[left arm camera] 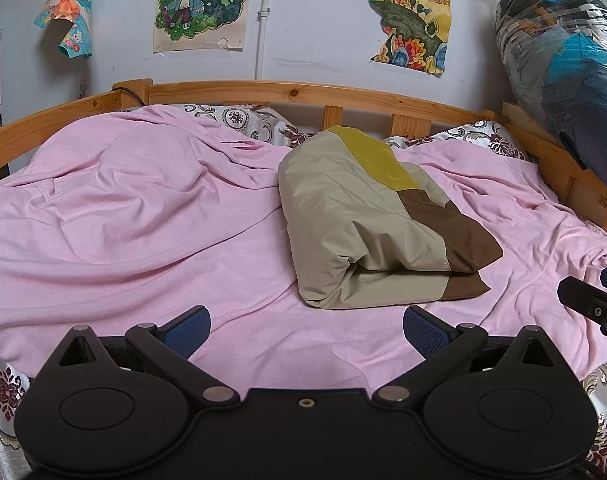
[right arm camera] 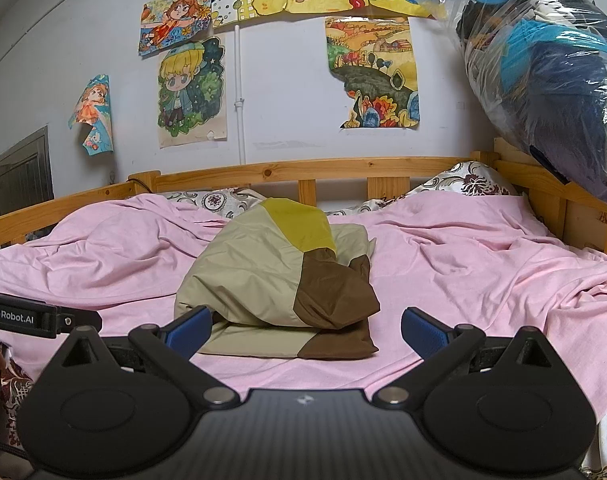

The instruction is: Fold large clothes

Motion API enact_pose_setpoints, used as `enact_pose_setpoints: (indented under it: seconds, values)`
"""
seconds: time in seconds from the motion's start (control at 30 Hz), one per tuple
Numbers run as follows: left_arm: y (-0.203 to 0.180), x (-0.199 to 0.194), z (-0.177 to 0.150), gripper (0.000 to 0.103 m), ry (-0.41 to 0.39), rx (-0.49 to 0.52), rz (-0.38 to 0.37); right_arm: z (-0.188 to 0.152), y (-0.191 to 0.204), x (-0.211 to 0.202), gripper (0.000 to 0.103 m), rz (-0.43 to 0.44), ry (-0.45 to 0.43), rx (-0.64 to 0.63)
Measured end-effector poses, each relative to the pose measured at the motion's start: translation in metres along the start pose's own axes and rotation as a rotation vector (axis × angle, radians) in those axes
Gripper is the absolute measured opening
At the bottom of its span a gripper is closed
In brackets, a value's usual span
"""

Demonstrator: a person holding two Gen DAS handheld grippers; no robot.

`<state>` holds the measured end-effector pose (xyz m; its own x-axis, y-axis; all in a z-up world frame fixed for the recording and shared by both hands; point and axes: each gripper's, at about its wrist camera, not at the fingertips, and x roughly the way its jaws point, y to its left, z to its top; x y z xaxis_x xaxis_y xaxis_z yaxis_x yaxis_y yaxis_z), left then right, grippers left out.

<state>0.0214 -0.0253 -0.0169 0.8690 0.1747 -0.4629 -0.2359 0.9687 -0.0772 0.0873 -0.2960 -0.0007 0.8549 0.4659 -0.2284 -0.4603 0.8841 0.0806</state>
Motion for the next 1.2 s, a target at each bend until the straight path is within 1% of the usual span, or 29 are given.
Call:
enact_pose_setpoints:
  seconds: [0.93,1.07,1.13,1.2]
  values:
    - [-0.0005,-0.0007,0.0005,0.102,0.001,-0.006,0.0,0.0,0.0001,0.0001,0.103,0.0,0.001,0.0]
    - [0.0,-0.0009,0.0027,0.102,0.018,-0.022,0.029,0.0,-0.0001,0.0002,0.103,0.0,0.001,0.001]
    - [0.0003,-0.0006,0.0021,0.102,0.021,-0.017,0.054,0.0,-0.0003,0.0002,0.103,0.001,0.001,0.0]
    - [0.0011,0.0005,0.0019,0.102,0.027,-0.008,0.063,0.0,-0.0003,0.0002,0.103,0.001,0.001,0.001]
